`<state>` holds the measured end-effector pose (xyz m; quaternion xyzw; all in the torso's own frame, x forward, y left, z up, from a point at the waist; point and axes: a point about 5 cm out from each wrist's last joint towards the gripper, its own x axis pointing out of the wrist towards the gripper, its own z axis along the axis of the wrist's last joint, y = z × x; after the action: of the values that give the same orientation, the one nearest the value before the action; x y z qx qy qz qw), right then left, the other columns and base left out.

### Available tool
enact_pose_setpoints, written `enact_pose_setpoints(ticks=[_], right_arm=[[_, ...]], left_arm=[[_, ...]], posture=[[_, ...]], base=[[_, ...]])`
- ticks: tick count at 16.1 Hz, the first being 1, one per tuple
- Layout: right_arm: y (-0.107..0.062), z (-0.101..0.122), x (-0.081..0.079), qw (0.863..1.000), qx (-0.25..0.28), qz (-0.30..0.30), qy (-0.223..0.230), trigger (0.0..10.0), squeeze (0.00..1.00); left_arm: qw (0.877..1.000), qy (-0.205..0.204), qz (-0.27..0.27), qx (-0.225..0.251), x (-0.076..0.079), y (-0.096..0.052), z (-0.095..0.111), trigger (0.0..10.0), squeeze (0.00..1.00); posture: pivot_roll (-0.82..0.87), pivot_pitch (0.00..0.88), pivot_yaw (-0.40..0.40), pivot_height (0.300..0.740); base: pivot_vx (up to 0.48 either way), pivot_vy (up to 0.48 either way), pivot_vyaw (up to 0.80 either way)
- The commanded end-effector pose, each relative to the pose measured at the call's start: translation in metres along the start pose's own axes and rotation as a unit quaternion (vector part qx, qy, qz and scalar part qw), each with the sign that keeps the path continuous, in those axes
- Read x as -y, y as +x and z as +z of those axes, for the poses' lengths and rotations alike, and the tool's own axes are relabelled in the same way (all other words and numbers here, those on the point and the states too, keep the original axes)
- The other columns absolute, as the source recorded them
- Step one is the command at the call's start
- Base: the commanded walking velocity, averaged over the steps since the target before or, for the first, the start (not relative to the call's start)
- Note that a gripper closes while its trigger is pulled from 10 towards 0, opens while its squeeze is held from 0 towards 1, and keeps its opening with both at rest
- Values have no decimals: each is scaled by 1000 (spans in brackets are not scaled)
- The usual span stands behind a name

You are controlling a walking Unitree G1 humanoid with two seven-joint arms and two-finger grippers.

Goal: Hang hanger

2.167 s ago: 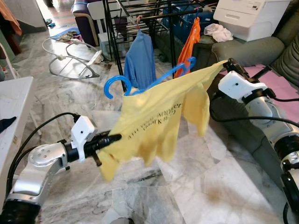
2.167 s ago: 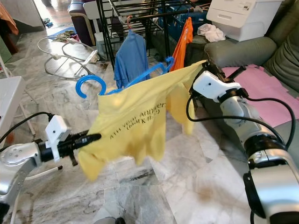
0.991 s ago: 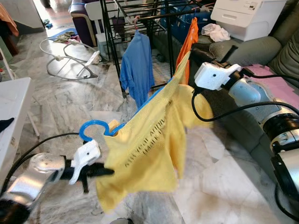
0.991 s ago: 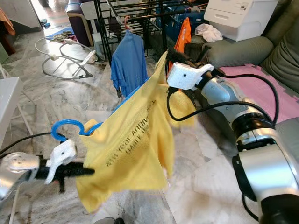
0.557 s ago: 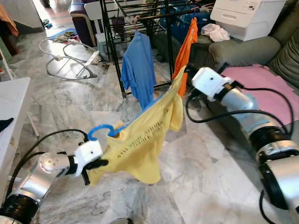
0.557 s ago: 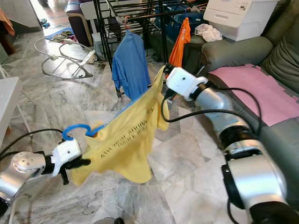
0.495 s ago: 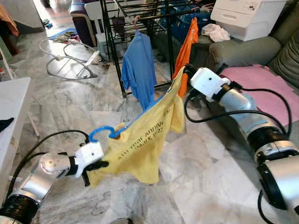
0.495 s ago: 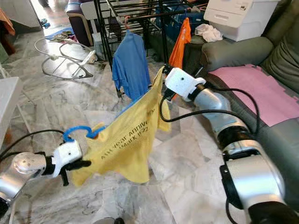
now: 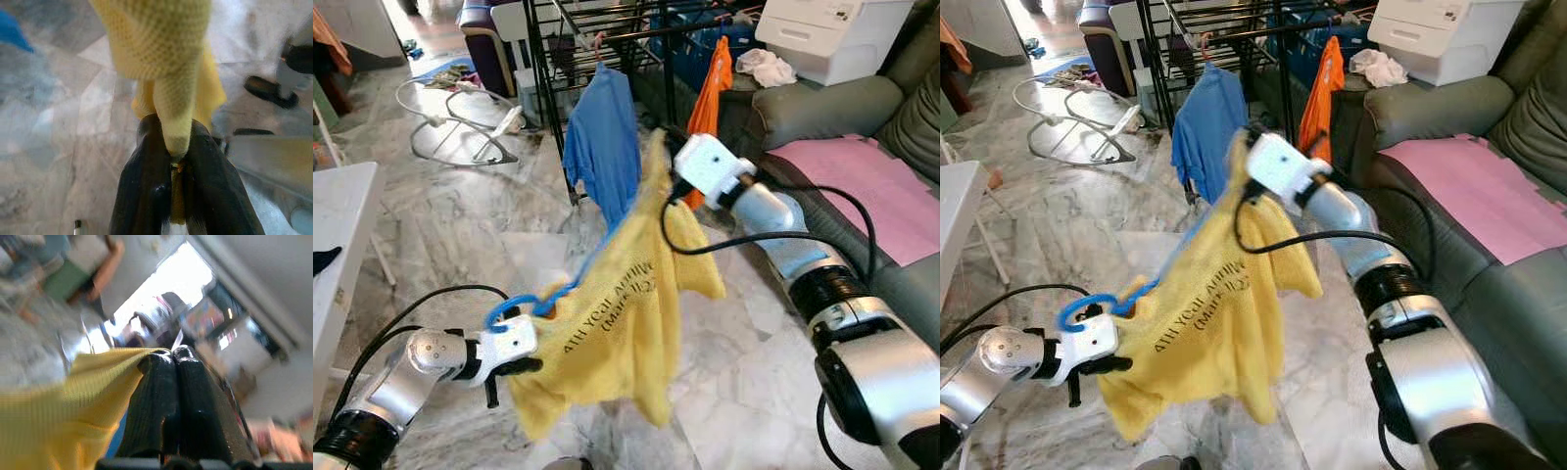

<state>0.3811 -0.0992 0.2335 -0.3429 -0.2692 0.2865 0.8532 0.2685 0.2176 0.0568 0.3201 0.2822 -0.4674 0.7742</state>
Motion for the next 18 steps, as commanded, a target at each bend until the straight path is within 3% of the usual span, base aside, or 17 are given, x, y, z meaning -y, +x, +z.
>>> enact_pose_setpoints(ticks=[1,3,6,7,10,14,17,18], right_arm=[[6,22,10,998,62,-17,3,0,0],[-1,26,3,997,80,5,-18,0,0],[-19,9,1,999,43,-10,-9,0,0],[-23,7,0,999,37,-11,-8,0,0],[-24,6,-12,1000,28,-11,-8,0,0],[-1,37,-58,996,86,25,30,0,0],[3,50,-82,991,111,63,41,0,0],[2,61,-99,985,129,94,68,0,0]], left_arm=[[999,8,11,-32,-2,0,-7,0,0],[992,5,121,-32,-25,-2,-5,0,0],[974,-3,221,-37,-45,-9,-7,0,0],[972,1,233,-38,-47,-11,-6,0,0],[977,36,206,-40,-44,-5,0,0,0],[980,55,190,-20,-41,8,15,0,0],[983,53,176,-16,-37,11,16,0,0],[984,42,171,-8,-35,13,18,0,0]], posture=[[-20,32,34,740],[-20,32,34,740],[-28,32,35,740],[-29,34,37,740],[-31,34,43,740],[-19,28,39,740],[-17,25,33,740],[-17,25,33,740]], base=[[0,0,0],[0,0,0],[0,0,0],[0,0,0],[0,0,0],[0,0,0],[0,0,0],[0,0,0]])
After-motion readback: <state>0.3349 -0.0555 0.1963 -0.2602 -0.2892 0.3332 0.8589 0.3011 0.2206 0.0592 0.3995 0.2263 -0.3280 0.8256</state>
